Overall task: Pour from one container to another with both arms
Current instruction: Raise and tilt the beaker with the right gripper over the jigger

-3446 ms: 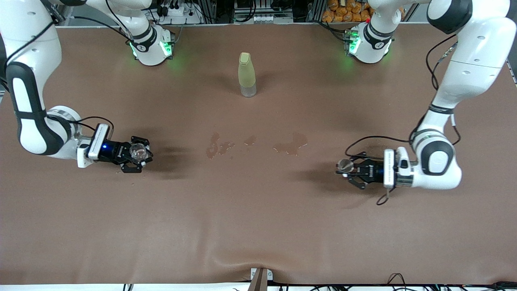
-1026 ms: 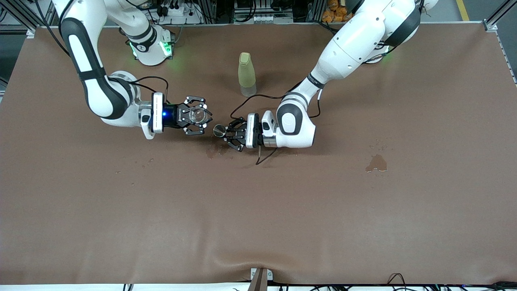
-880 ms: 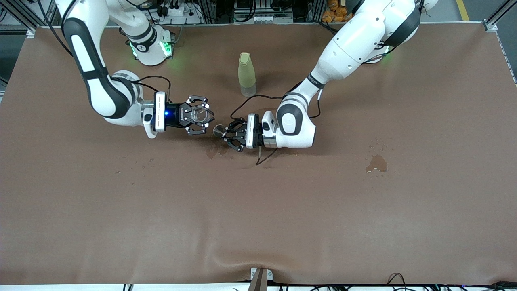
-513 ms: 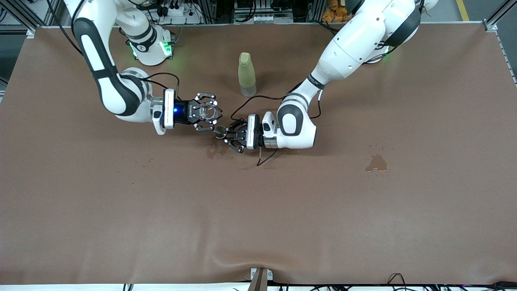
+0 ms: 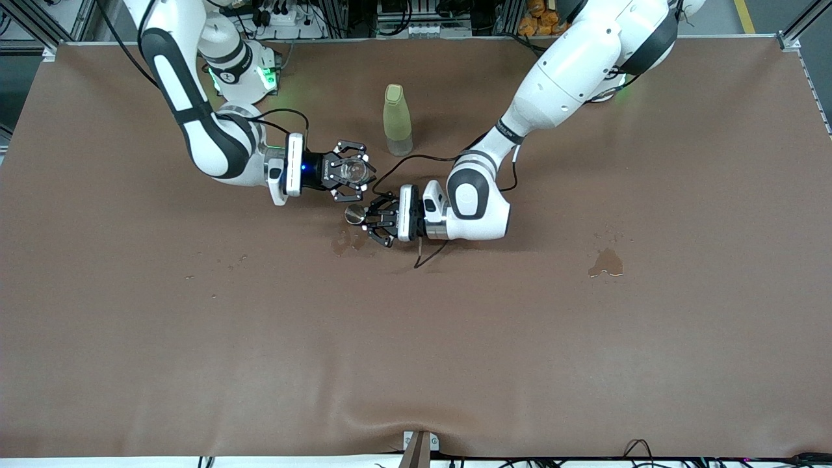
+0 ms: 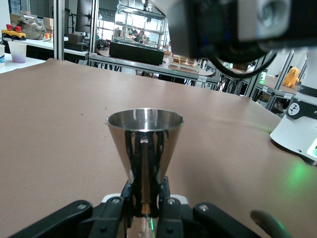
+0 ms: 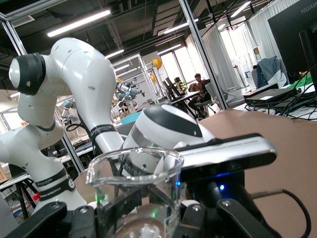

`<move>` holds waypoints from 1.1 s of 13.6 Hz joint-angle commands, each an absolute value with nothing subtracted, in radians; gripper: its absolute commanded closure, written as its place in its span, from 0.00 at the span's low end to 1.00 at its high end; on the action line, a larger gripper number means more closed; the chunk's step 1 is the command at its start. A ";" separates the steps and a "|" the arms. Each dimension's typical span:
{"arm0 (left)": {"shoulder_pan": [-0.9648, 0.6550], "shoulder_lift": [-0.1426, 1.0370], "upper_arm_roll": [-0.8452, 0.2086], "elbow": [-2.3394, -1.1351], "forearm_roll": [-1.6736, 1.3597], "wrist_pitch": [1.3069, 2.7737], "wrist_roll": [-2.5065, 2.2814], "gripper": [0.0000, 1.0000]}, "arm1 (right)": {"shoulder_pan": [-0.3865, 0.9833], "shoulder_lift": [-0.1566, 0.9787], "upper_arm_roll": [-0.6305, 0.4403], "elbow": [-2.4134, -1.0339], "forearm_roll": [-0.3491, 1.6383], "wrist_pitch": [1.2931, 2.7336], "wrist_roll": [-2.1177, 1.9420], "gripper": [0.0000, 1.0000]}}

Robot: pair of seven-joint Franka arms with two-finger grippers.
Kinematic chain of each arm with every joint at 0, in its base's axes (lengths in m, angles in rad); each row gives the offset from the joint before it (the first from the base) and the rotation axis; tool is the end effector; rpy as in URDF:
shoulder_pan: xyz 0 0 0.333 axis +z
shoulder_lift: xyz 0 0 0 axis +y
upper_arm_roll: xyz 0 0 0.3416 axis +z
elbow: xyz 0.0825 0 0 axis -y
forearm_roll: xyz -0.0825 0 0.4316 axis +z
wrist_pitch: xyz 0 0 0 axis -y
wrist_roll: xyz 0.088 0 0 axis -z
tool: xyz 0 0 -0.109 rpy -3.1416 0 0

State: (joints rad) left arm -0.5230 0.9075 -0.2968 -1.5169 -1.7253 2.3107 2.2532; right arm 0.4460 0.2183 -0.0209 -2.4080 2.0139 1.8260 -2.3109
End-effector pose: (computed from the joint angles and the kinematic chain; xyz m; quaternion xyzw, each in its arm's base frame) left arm 0.5349 -0.5500 0.1322 0.5803 -0.5333 0.3586 0.5002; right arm 0.4478 0.2851 0.2330 -0.6043 -0.3799 -0.4197 0.5606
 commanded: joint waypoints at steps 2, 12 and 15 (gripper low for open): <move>-0.511 0.908 -0.296 -1.511 -1.741 2.318 2.311 1.00 | 0.453 0.192 -0.006 -2.454 2.052 1.832 -2.347 1.00; -0.511 0.913 -0.296 -1.514 -1.746 2.319 2.326 1.00 | 0.454 0.199 0.051 -2.456 2.161 1.862 -2.280 1.00; -0.514 0.914 -0.296 -1.514 -1.753 2.319 2.326 1.00 | 0.454 0.198 0.069 -2.454 2.209 1.885 -2.226 1.00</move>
